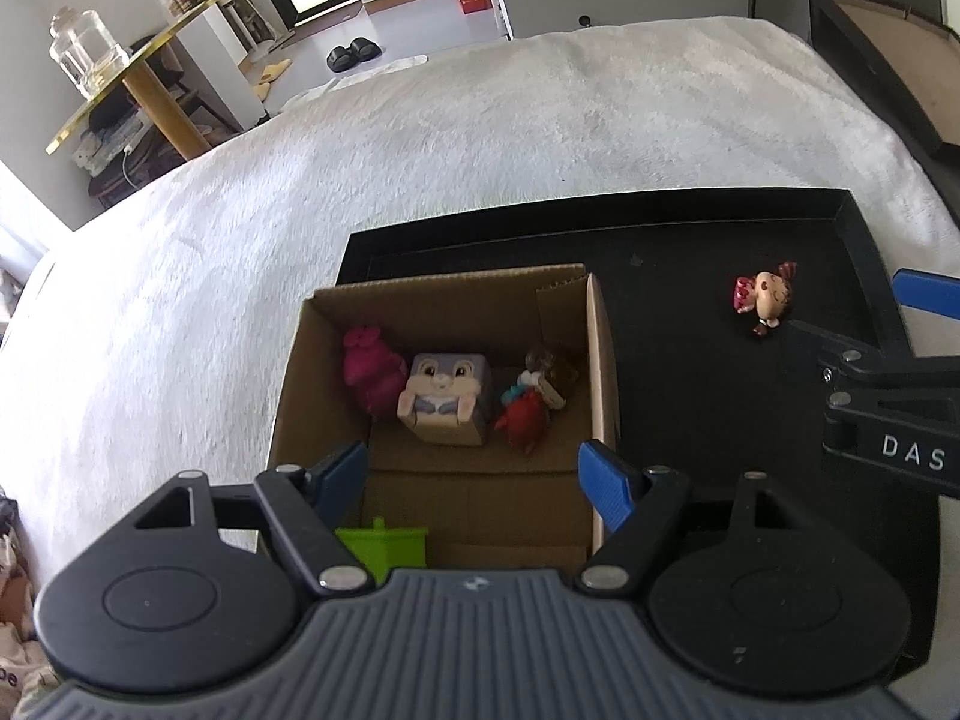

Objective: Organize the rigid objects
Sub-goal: 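Move the right tool back over the tray toward the red-haired doll, then close the right tool on the red-haired doll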

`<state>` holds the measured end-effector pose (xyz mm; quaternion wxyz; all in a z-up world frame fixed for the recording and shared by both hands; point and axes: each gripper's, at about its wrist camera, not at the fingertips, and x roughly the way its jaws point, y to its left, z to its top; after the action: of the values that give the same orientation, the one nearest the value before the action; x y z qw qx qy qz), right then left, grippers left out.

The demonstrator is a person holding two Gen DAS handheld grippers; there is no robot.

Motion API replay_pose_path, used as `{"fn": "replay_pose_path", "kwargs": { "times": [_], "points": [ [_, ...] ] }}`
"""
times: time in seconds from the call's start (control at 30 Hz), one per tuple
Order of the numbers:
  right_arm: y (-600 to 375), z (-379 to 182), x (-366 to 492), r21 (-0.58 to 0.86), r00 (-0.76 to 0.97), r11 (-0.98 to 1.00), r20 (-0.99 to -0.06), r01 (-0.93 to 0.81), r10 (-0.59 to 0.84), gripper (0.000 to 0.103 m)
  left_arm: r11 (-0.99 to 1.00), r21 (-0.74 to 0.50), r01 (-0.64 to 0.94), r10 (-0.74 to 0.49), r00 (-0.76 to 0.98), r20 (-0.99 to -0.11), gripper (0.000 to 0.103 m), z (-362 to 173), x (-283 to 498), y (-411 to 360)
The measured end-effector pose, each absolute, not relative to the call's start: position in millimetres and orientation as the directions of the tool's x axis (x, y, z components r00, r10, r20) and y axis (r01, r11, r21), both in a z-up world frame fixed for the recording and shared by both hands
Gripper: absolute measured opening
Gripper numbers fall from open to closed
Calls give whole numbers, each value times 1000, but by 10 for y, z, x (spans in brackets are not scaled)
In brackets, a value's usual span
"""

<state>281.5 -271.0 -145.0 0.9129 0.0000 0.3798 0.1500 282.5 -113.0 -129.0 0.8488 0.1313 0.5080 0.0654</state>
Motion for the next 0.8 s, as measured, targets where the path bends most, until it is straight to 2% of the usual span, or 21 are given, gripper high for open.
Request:
{"fn": "replay_pose_path", "kwargs": {
  "times": [0.3, 0.37, 0.5, 0.67, 0.7, 0.73, 0.77, 0.8],
  "points": [
    [-2799, -1756, 3087, 203, 661, 956, -690, -214, 295, 80, 931, 364, 19, 307, 494, -813, 76, -1364, 3157, -1279],
    [-2798, -1828, 3133, 206, 654, 955, -697, -212, 295, 76, 918, 396, 21, 334, 498, -800, 76, -1395, 3218, -1326],
    [-2793, -1953, 3212, 216, 653, 957, -699, -196, 291, 75, 883, 469, 20, 396, 504, -768, 76, -1472, 3304, -1390],
    [-2775, -2069, 3318, 216, 658, 960, -699, -181, 281, 74, 865, 500, 26, 424, 492, -760, 76, -1562, 3346, -1351],
    [-2776, -2089, 3337, 222, 657, 959, -699, -176, 282, 72, 866, 499, 27, 425, 486, -763, 76, -1572, 3344, -1333],
    [-2775, -2114, 3350, 228, 653, 958, -701, -175, 287, 62, 866, 499, 27, 427, 479, -767, 76, -1588, 3346, -1321],
    [-2772, -2137, 3362, 233, 646, 956, -705, -177, 291, 47, 865, 502, 27, 431, 474, -768, 76, -1598, 3343, -1311],
    [-2765, -2160, 3360, 230, 637, 957, -714, -179, 291, 45, 862, 506, 27, 435, 472, -767, 76, -1603, 3339, -1305]
  ]
}}
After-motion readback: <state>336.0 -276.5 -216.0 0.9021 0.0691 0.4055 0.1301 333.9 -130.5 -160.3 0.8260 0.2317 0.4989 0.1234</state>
